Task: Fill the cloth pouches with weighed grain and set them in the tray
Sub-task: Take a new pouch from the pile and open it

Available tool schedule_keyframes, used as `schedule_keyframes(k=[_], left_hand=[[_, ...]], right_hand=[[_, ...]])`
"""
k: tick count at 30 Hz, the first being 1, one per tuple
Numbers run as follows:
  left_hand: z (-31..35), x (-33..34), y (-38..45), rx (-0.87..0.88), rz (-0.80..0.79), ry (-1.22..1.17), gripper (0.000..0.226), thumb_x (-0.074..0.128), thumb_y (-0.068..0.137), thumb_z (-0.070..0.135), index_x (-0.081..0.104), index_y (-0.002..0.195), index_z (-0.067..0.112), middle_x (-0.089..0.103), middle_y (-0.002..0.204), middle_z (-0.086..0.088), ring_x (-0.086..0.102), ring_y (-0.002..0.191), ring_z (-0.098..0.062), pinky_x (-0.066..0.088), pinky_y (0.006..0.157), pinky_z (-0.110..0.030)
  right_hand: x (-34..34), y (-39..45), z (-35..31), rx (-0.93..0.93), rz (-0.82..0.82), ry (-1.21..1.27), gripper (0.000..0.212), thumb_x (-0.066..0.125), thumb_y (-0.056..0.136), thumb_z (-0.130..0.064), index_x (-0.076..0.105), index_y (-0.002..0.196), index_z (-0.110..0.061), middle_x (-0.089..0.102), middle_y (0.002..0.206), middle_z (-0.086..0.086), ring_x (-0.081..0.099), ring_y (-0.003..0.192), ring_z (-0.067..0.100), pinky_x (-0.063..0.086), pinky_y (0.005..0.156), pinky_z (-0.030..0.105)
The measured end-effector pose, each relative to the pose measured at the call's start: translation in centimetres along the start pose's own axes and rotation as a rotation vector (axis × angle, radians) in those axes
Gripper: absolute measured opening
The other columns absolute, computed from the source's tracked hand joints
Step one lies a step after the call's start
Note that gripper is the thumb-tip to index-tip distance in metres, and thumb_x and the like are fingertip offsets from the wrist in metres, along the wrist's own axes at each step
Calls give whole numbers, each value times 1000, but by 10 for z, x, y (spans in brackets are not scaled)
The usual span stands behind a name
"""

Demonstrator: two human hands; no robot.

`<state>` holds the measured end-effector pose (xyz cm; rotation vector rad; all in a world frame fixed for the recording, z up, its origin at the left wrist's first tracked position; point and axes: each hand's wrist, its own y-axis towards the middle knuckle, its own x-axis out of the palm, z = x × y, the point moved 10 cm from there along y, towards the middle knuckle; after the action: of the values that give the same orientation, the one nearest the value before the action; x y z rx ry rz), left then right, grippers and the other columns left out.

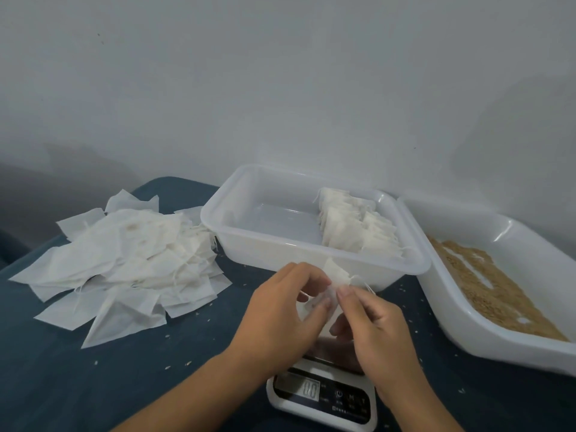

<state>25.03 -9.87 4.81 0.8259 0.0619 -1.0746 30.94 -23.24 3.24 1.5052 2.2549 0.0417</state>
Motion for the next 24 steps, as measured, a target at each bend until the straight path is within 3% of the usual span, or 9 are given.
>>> schedule_keyframes(k=[5, 10, 15, 18, 21, 24], left_hand=[[1, 2, -2, -15, -9, -29, 15, 70, 90, 40, 62, 102, 37, 62, 100, 20, 65, 99, -7, 54, 82, -19], [-2, 2, -2, -15, -8, 8, 12, 70, 94, 30, 61, 99, 36, 62, 98, 21, 64, 99, -5, 49, 81, -13], [-1, 4, -3, -5, -46, 71, 10, 68, 95, 27, 63, 100, 33, 65, 96, 21, 63, 98, -3, 52, 83, -22], [6, 2, -4, 58, -35, 217, 14, 65, 91, 38, 61, 104, 39, 65, 95, 24, 59, 96, 0, 53, 78, -26], [11, -1, -5, 86, 3, 288, 16, 65, 91, 44, 58, 105, 42, 62, 92, 24, 54, 92, 0, 53, 69, -26], [6, 0, -5, 61, 0, 263, 17, 62, 92, 45, 54, 106, 43, 61, 92, 24, 55, 92, -2, 52, 71, -27]], right_hand=[[7, -2, -3, 0, -53, 20, 33, 53, 106, -27, 78, 86, -31, 69, 71, -3, 65, 65, 11, 58, 60, 29], [5, -2, -6, -25, -40, -57, 33, 52, 105, -34, 78, 85, -40, 68, 66, -5, 64, 61, 6, 51, 59, 17], [4, -3, -7, -25, -23, -75, 30, 50, 99, -47, 77, 86, -43, 67, 65, -5, 64, 61, 5, 49, 58, 15], [4, -3, -10, -42, -15, -61, 29, 49, 99, -45, 77, 90, -45, 69, 67, -12, 64, 61, 3, 47, 58, 13], [3, -3, -7, -39, -1, -70, 31, 52, 104, -36, 77, 89, -47, 70, 67, -7, 65, 63, 4, 50, 58, 14], [4, -3, -4, -29, -3, -94, 32, 52, 104, -37, 75, 85, -46, 68, 65, -4, 66, 62, 6, 52, 59, 17]])
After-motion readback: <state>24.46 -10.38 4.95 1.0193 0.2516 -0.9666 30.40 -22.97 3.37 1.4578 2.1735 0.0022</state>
